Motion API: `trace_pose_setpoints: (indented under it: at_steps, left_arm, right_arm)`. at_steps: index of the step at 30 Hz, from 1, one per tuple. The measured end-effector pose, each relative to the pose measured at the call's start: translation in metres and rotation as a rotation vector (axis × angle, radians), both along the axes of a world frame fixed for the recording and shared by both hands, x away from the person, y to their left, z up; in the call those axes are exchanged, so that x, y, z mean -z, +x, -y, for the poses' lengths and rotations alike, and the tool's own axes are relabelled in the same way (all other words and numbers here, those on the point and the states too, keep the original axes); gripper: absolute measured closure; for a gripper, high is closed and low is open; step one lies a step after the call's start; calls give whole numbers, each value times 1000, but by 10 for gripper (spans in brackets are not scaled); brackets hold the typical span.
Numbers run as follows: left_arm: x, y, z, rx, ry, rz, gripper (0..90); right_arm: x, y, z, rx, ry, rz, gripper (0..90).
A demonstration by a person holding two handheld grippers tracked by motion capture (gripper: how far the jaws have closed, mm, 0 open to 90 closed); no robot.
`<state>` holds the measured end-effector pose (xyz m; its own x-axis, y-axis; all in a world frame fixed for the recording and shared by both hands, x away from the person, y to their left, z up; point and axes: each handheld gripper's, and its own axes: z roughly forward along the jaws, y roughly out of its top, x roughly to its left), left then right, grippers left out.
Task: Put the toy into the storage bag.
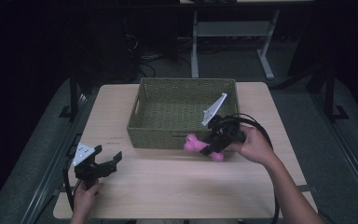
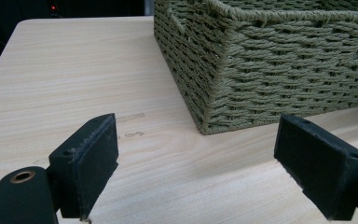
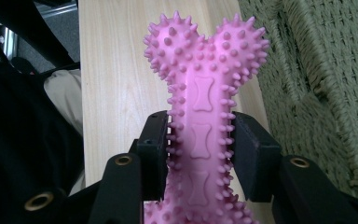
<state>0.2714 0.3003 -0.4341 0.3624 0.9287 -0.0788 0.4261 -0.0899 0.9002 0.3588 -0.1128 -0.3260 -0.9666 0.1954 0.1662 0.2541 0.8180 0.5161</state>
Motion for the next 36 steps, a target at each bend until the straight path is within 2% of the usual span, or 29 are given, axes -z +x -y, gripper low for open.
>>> trace_pose_setpoints:
  at_steps: [13, 18, 22, 24, 31, 36]
  left_arm:
    - [-1, 0, -2, -4, -3, 6, 129]
    - [-1, 0, -3, -1, 2, 6, 129]
    - [-1, -1, -3, -2, 3, 7, 130]
    - [-1, -1, -3, -6, 0, 7, 130]
    - [-1, -1, -4, -10, -4, 7, 129]
    - [-1, -1, -5, -12, -3, 9, 129]
  right_arm:
    - [-15, 12, -5, -3, -9, 11, 579]
    - [-22, 17, -5, -3, -13, 2, 579]
    - [-28, 21, -5, -4, -13, 15, 578]
    - [-31, 24, -4, 1, 4, 13, 578]
    - [-40, 37, -1, 24, 15, 7, 579]
    - [-45, 46, -3, 36, 0, 7, 579]
